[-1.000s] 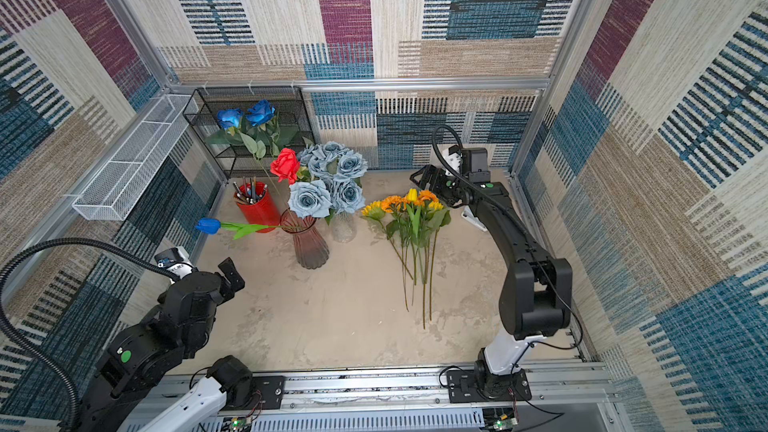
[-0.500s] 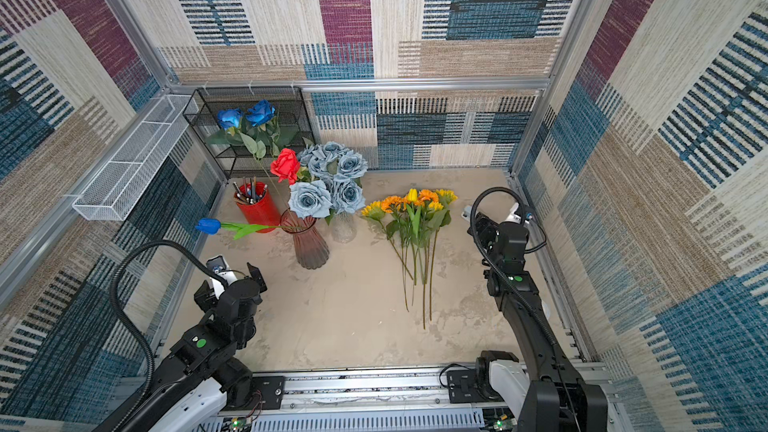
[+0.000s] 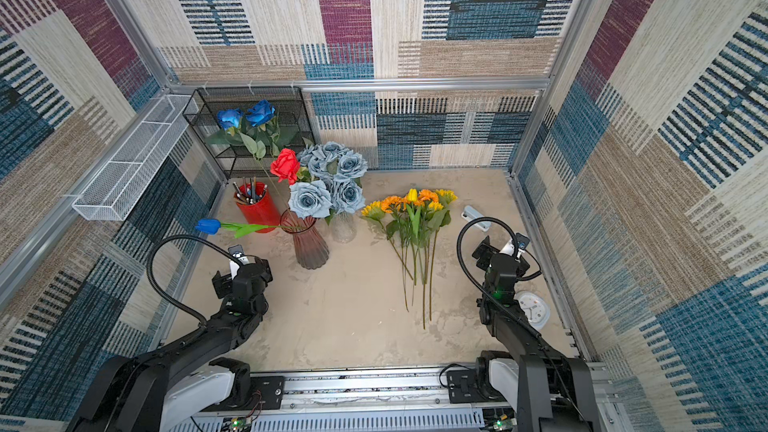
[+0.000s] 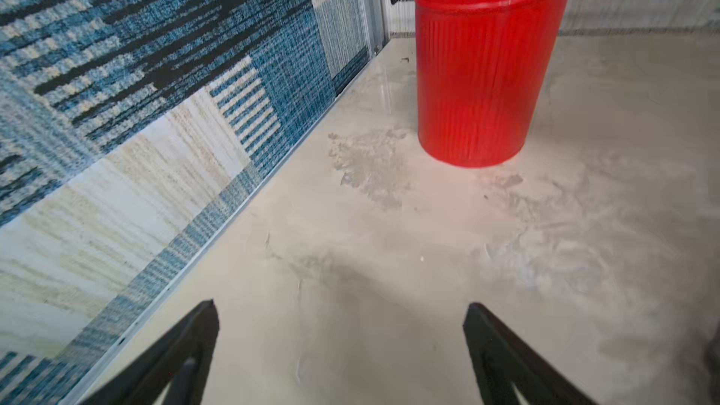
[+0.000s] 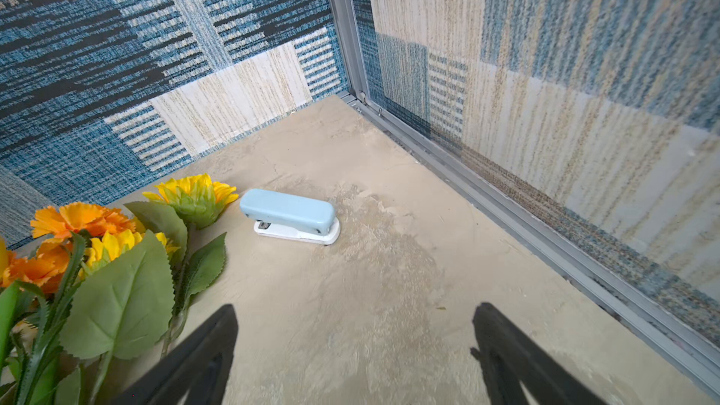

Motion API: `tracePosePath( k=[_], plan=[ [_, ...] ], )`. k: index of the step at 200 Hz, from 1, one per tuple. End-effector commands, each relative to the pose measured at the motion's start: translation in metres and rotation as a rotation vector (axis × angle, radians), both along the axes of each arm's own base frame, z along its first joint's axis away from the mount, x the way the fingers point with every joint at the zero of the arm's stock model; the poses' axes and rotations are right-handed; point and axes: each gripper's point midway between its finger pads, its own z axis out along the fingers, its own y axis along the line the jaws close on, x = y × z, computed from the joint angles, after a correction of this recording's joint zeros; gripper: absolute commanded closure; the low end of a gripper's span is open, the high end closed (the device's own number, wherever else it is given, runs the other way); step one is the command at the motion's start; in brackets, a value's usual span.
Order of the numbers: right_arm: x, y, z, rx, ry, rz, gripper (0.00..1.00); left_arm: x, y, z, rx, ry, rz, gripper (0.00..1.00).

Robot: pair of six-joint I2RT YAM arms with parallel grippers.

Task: Pick out yellow flowers from the vase
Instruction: Reset both arms

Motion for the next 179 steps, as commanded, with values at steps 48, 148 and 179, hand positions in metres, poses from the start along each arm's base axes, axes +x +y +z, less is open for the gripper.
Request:
tracePosePath(
  k=[48,148,179],
  plan=[
    [0.012,-0.009,0.025,-0.02,-0.198,0.005,0.04,0.062,-0.02,0.0,-0.092,-0.098,-0.27,0.03],
    [0.061,0.078,0.004,-0.24,-0.072,0.408,0.04,0.095,-0.042,-0.027,-0.152,0.081,-0.434,0.01],
    [0.067,0.071,-0.001,-0.196,-0.049,0.413,0.04,0.096,-0.041,-0.027,-0.165,0.087,-0.434,0.01]
  ],
)
